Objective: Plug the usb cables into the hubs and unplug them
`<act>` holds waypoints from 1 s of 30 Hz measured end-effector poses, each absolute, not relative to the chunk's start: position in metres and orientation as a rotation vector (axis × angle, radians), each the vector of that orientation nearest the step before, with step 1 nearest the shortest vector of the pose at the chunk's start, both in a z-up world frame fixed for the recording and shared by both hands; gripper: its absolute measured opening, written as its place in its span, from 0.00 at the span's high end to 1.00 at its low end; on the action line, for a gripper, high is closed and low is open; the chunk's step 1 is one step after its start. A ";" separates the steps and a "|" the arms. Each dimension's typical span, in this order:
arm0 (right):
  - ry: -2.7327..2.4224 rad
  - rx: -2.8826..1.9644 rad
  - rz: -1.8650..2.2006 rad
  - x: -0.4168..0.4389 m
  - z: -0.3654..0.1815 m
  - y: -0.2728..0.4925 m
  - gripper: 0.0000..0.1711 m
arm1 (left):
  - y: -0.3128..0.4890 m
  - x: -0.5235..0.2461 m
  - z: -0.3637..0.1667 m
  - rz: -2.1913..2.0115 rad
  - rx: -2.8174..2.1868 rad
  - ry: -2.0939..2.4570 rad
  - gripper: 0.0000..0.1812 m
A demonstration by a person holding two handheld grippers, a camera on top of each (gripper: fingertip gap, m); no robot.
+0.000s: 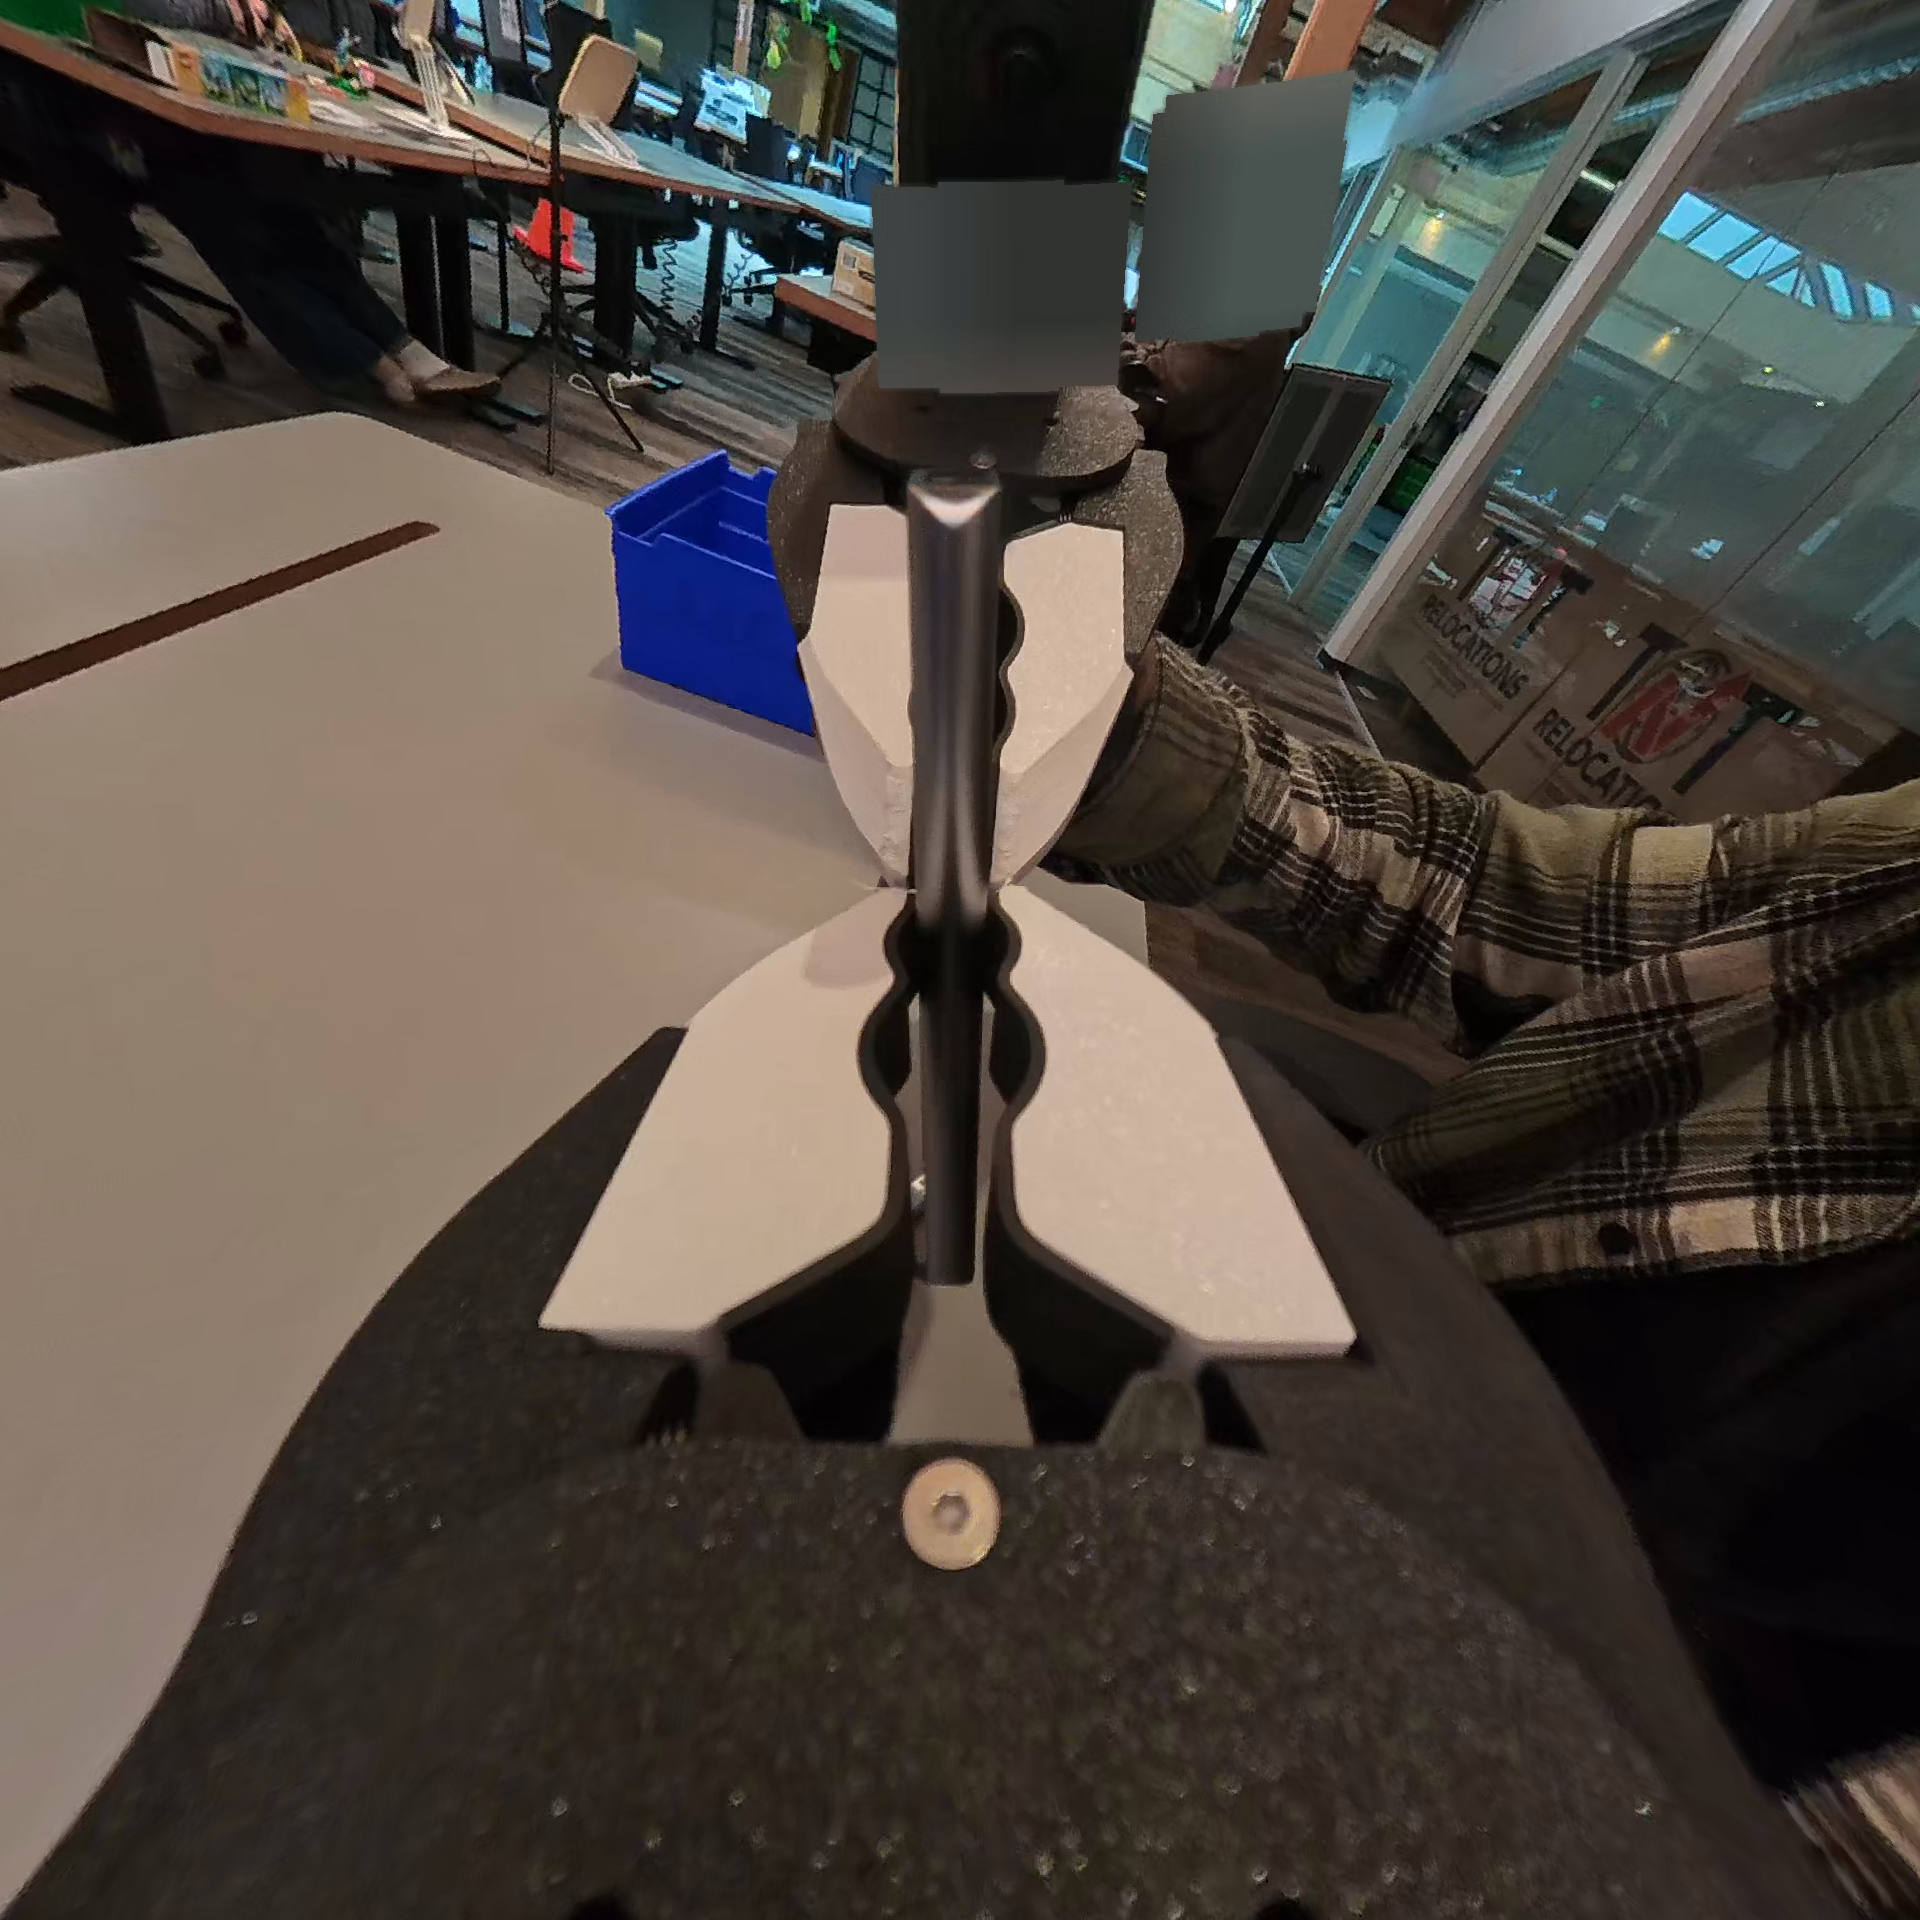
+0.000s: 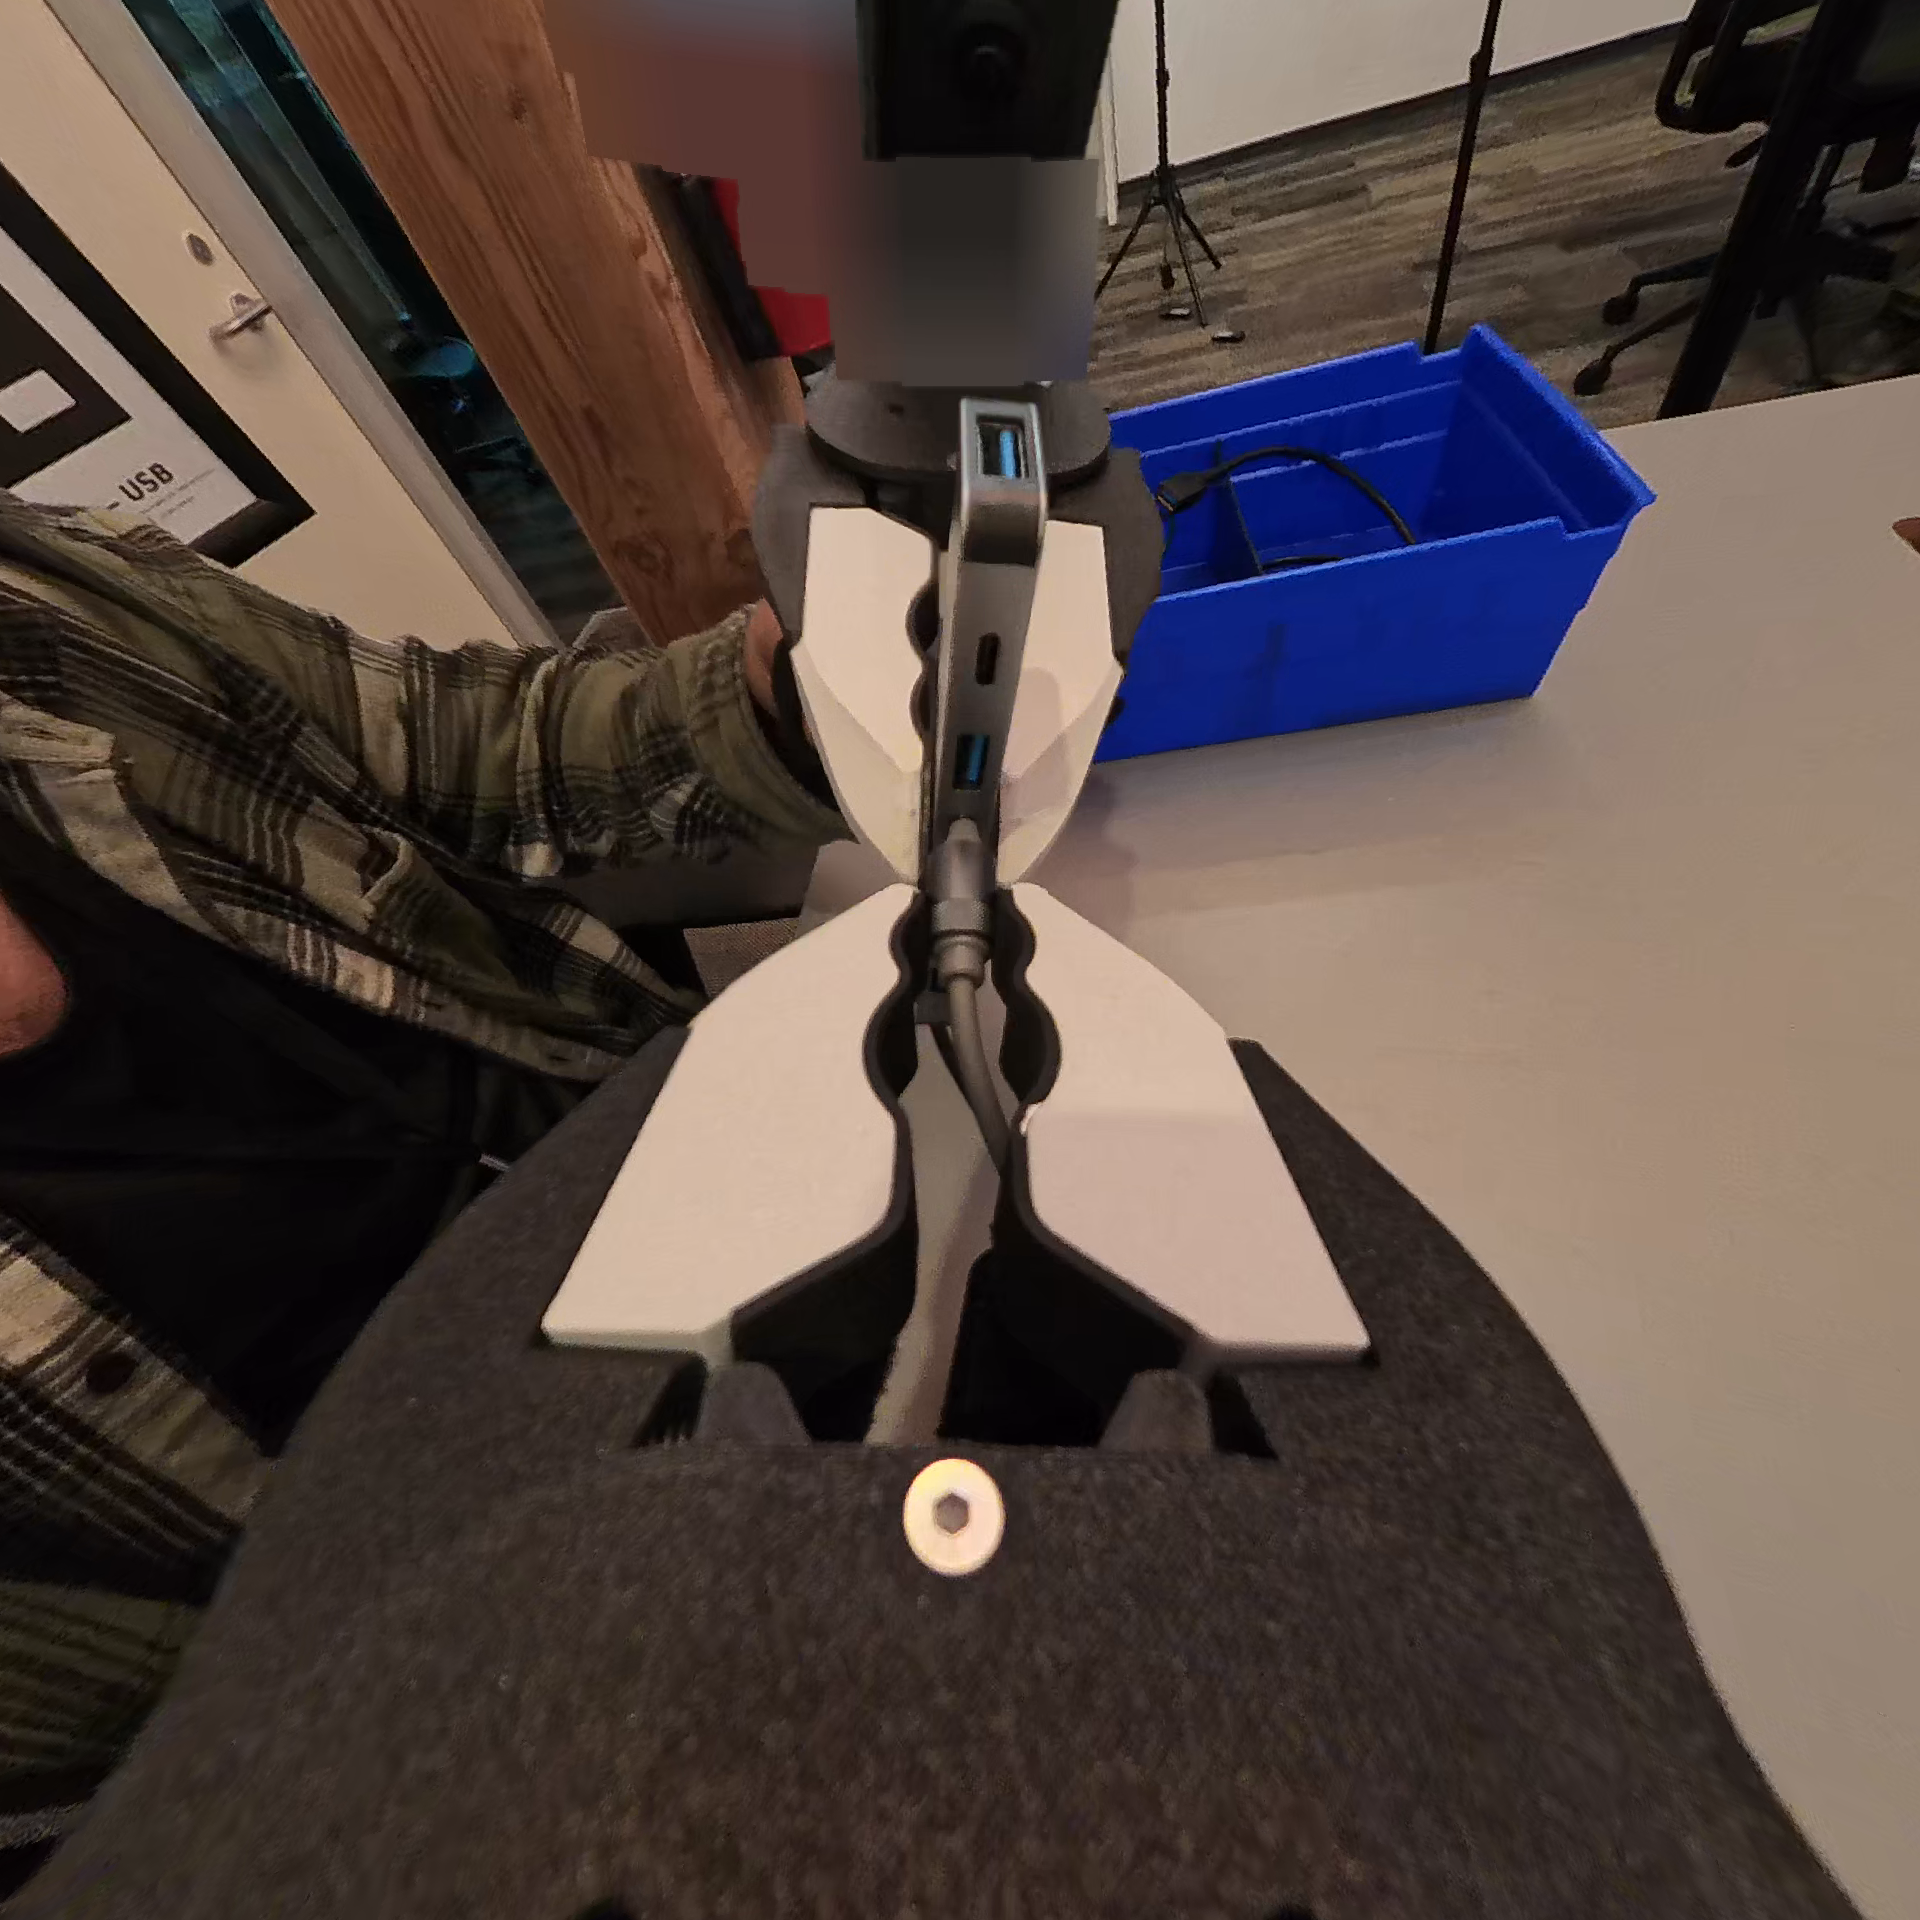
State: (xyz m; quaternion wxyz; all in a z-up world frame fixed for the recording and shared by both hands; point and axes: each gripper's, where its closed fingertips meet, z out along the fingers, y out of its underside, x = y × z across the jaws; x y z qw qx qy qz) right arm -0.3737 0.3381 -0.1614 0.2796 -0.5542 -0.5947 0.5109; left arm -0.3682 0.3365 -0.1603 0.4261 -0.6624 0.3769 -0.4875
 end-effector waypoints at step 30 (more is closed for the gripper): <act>-1.169 -1.605 1.171 -0.263 -0.091 0.410 0.93 | 0.348 -0.405 -0.146 -1.287 -1.520 0.727 0.95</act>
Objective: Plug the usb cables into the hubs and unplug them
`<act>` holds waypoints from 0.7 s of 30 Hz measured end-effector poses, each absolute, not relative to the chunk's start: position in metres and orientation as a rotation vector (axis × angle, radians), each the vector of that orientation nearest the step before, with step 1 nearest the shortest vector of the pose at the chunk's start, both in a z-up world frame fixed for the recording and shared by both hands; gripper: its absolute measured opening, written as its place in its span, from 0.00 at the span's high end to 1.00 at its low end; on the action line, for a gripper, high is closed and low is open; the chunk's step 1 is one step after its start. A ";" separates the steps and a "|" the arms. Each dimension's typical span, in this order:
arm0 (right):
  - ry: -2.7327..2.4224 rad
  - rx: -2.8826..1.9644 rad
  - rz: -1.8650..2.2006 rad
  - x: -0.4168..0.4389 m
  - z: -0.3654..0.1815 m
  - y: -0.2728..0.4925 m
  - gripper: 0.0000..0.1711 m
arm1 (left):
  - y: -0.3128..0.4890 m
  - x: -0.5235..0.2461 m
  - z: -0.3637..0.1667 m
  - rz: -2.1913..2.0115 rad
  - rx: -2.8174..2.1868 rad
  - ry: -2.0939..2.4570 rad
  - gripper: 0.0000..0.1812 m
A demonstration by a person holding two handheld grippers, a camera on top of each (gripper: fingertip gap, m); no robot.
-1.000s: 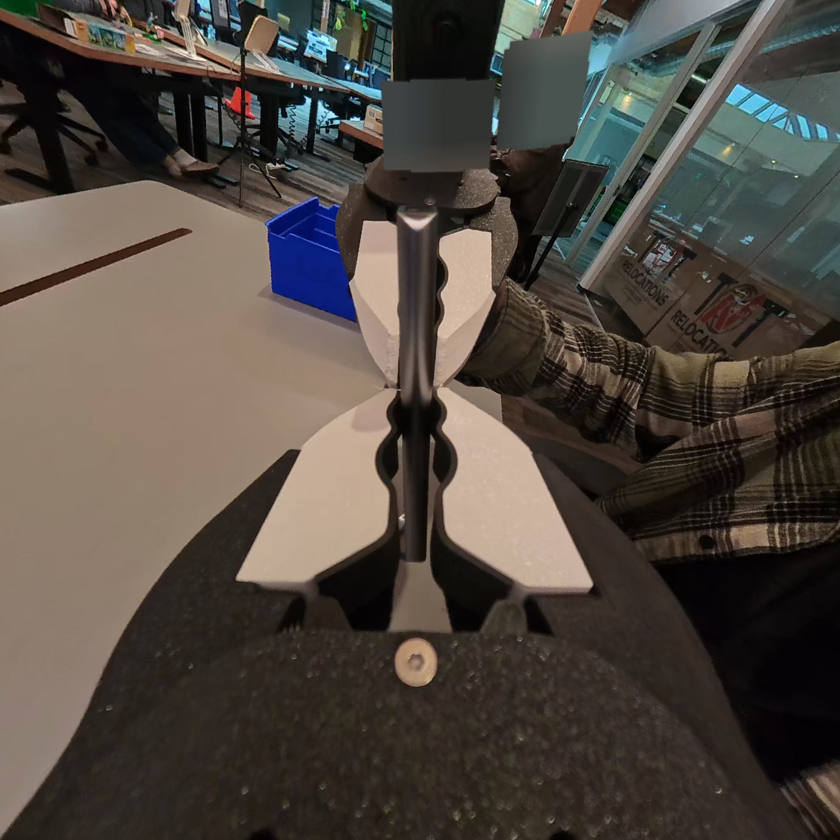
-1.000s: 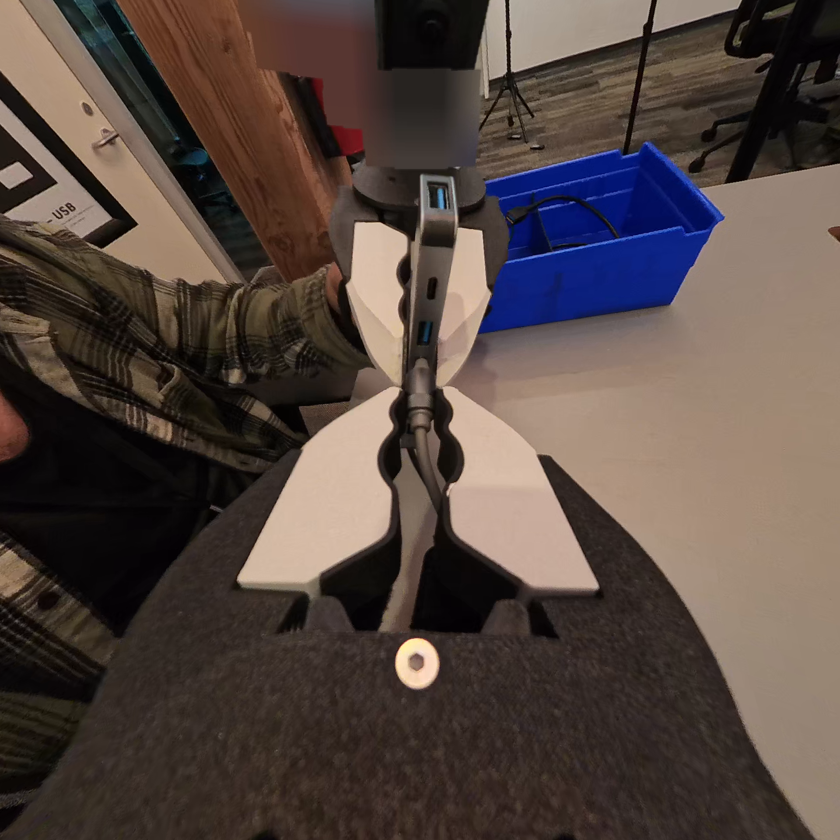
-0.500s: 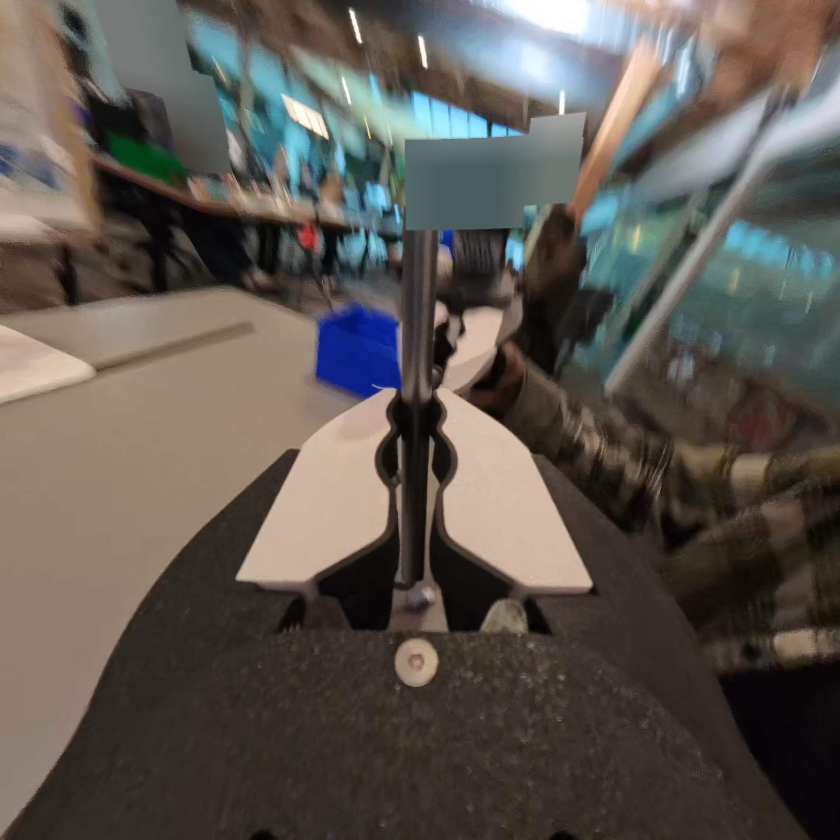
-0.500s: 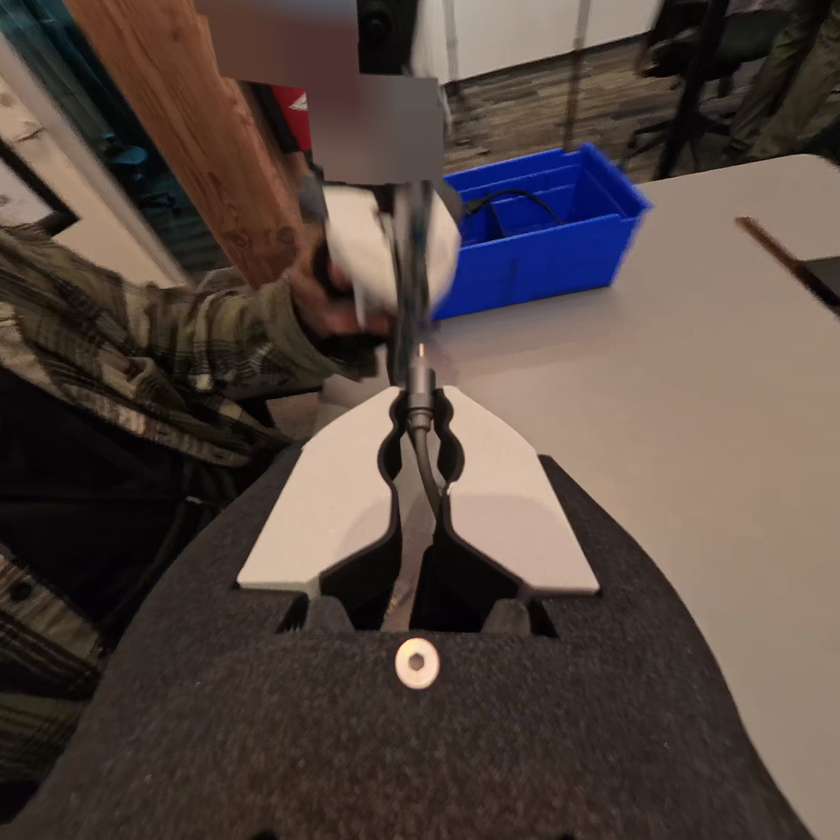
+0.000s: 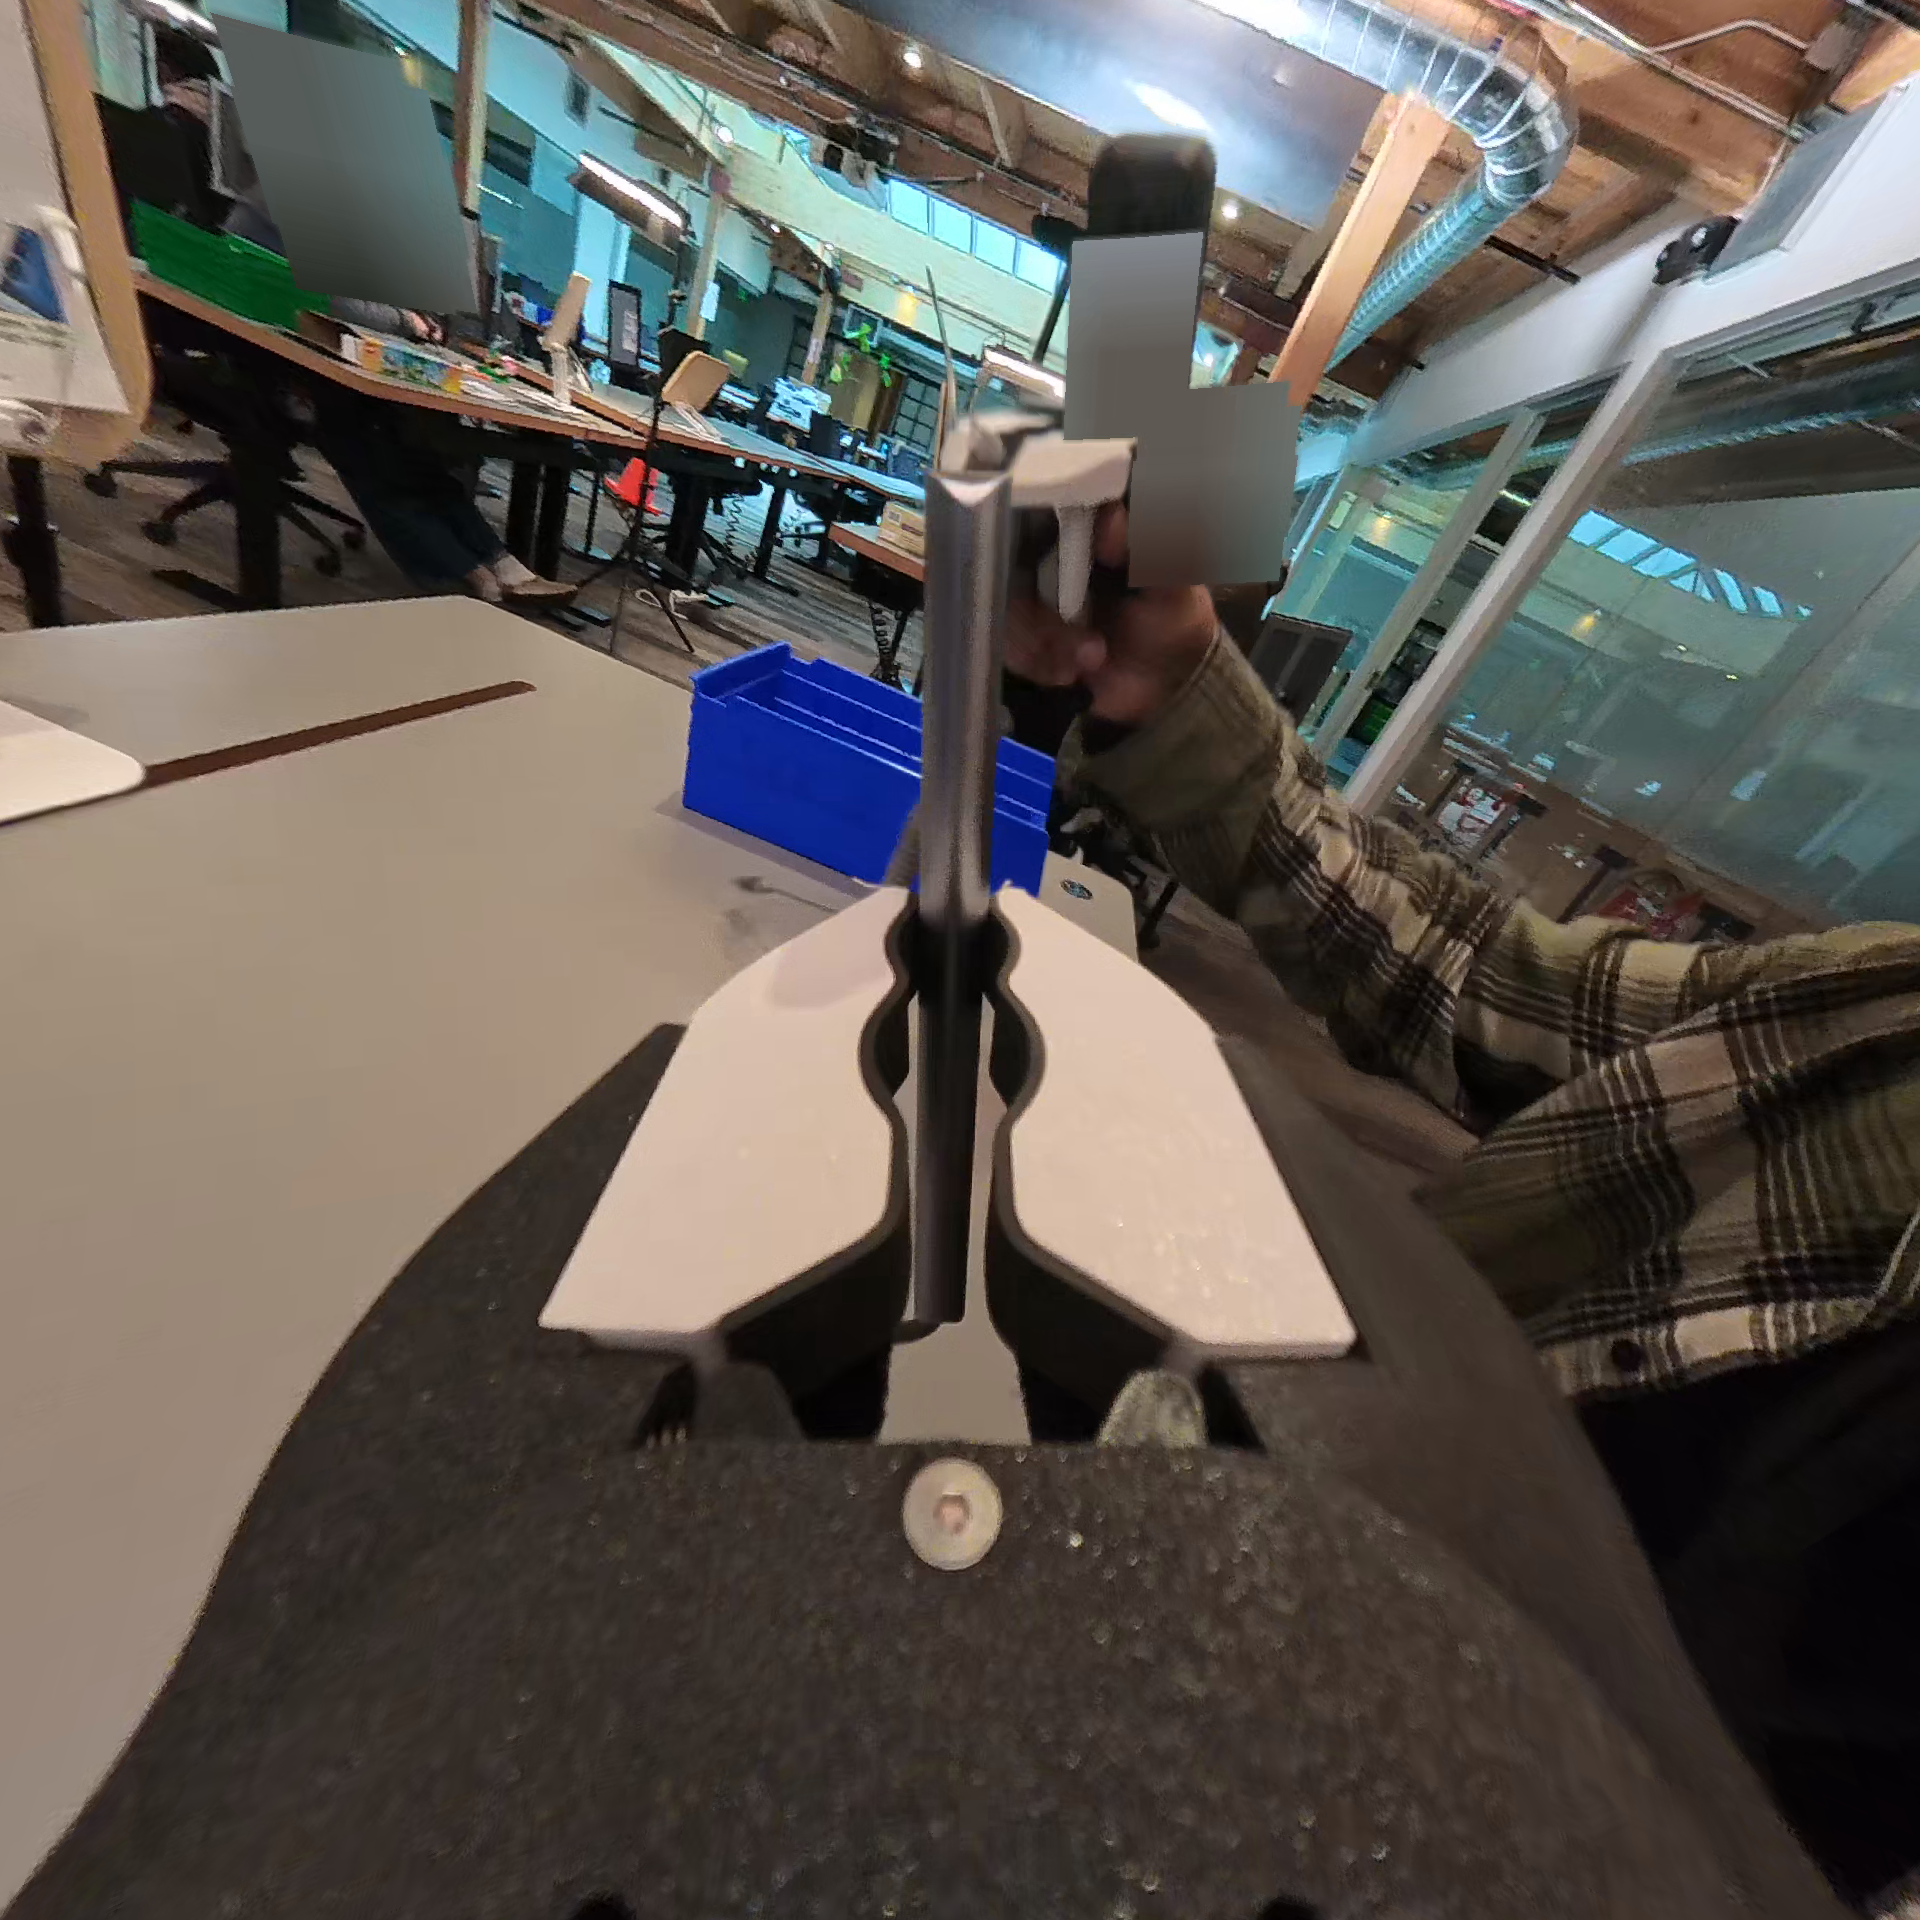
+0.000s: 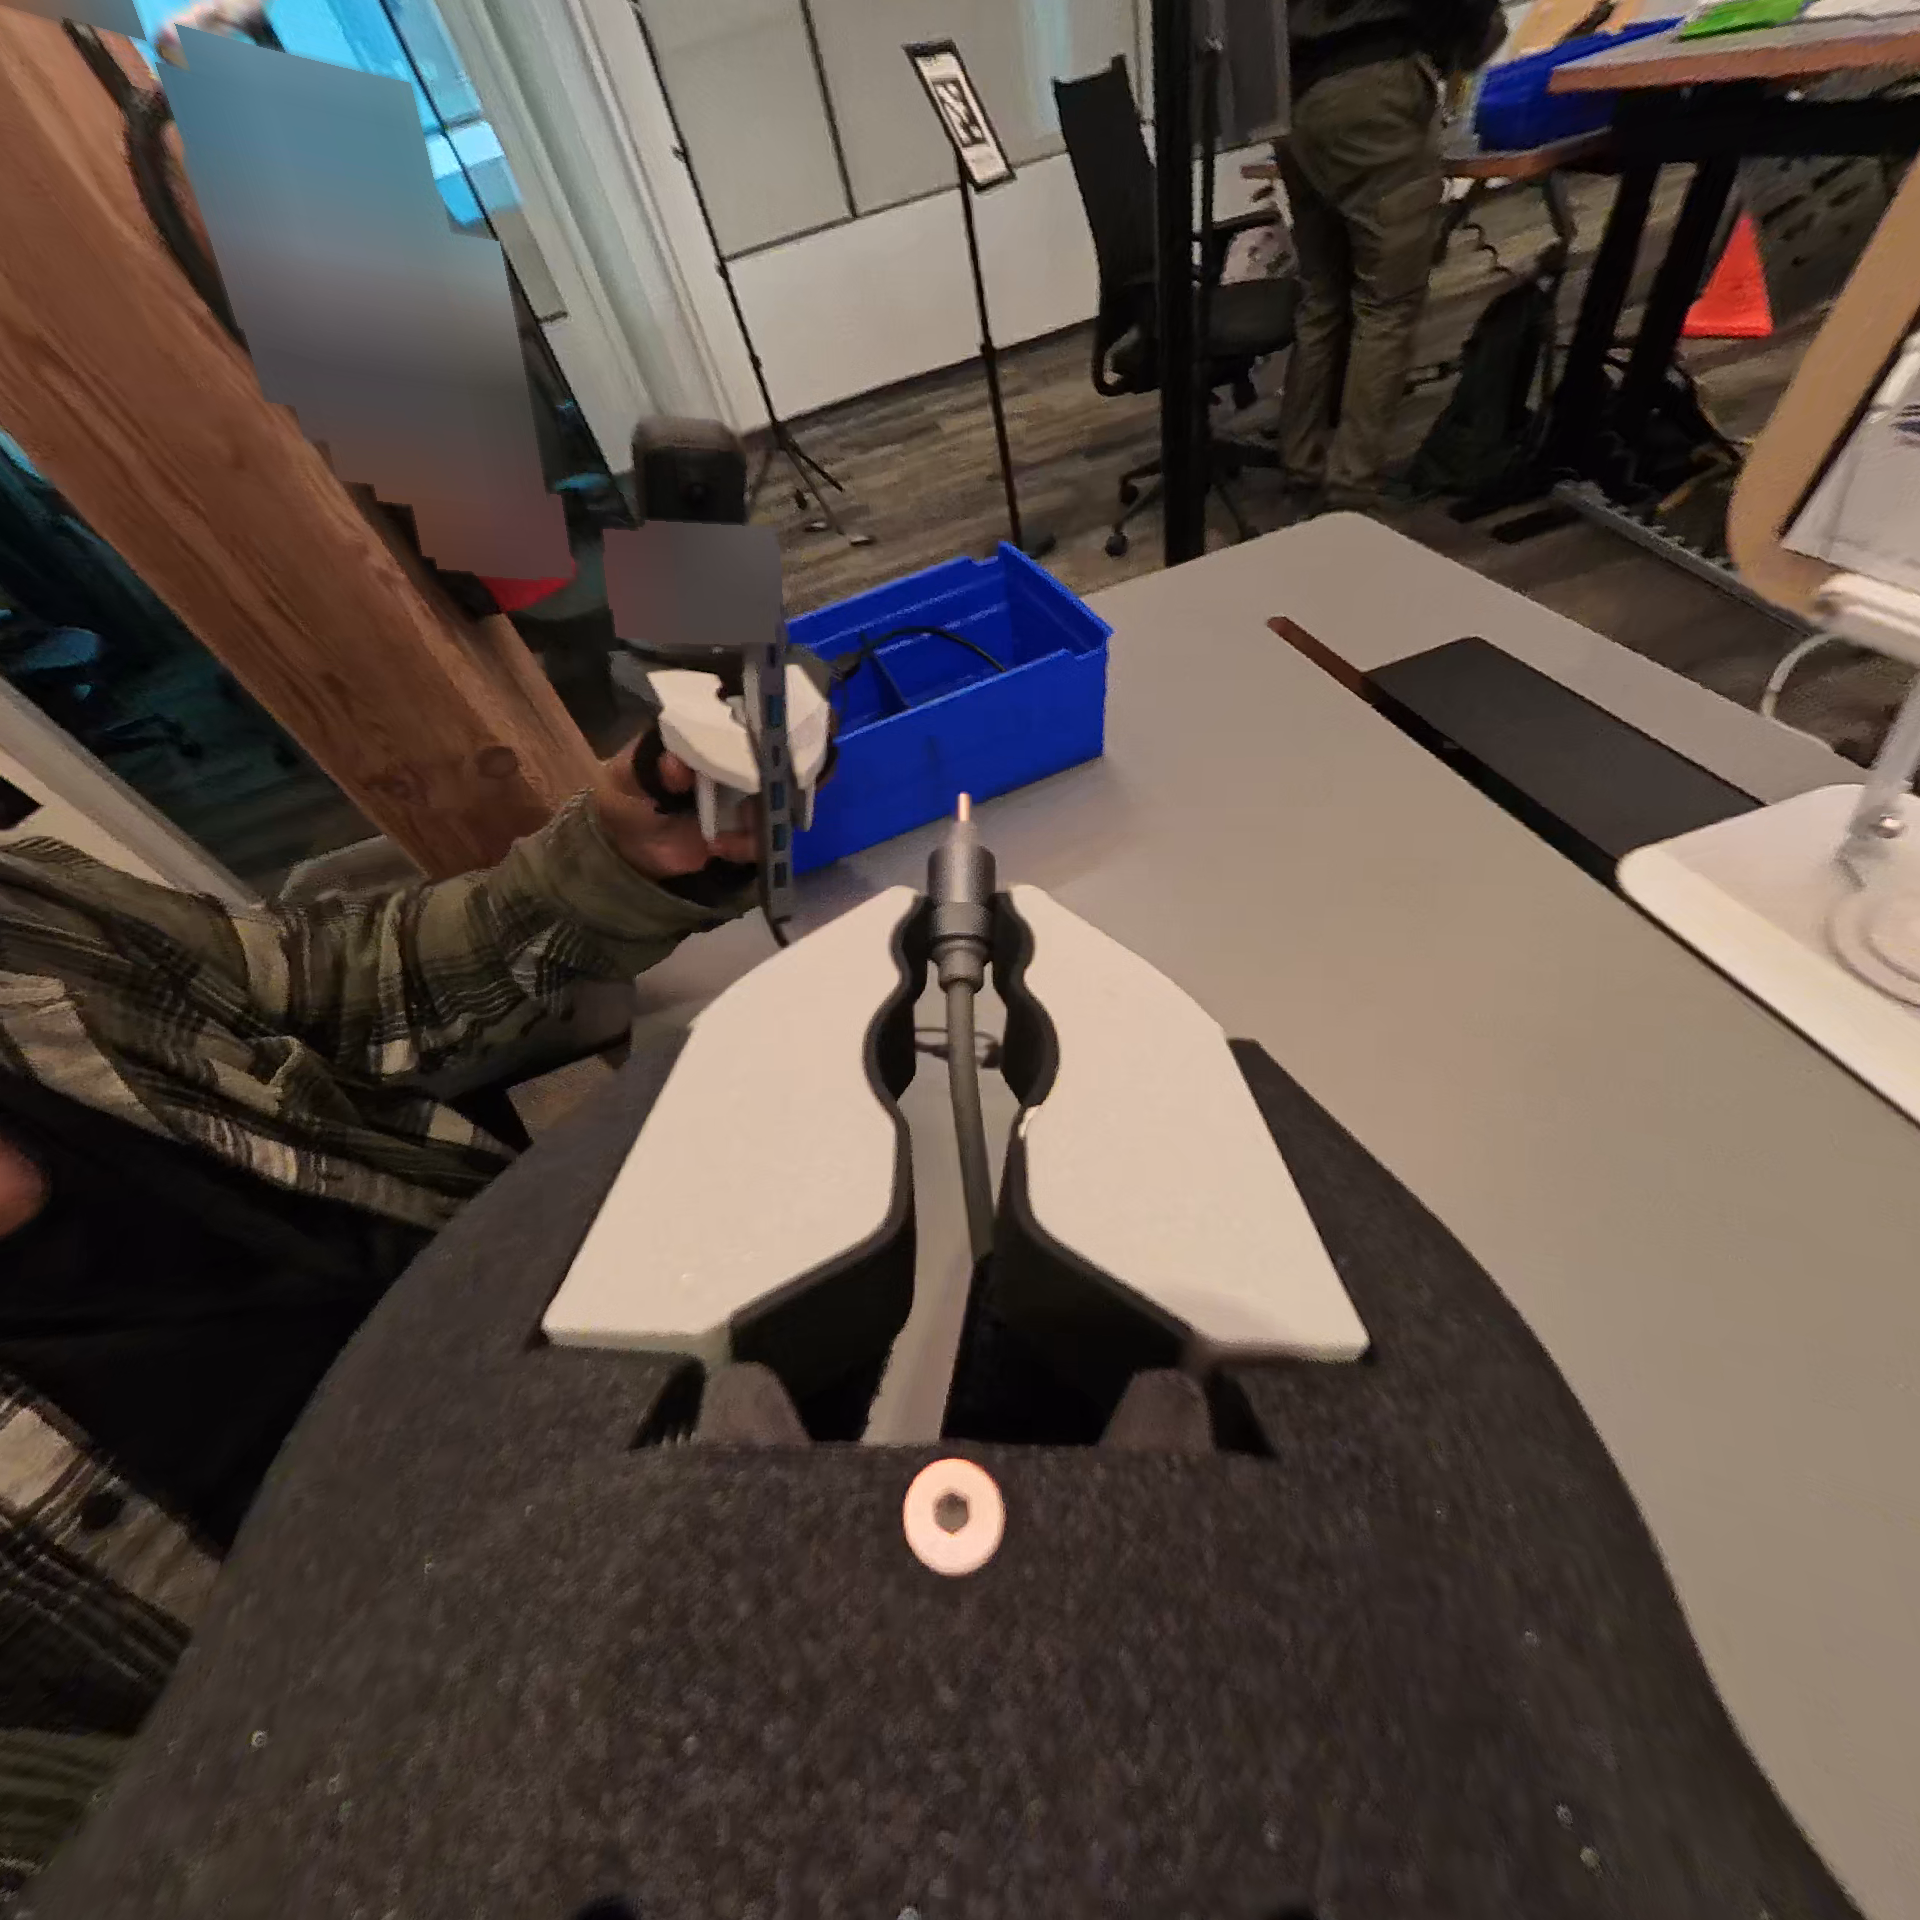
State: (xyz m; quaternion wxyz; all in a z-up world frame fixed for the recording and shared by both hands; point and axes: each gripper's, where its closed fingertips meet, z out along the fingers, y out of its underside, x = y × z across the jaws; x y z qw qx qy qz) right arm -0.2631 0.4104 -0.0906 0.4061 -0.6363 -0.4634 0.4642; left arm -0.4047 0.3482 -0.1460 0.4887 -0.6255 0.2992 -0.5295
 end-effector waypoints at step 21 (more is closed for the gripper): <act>-0.825 -1.764 0.651 -0.111 0.071 0.451 0.94 | 0.318 -0.392 -0.162 -1.382 -1.466 0.818 0.95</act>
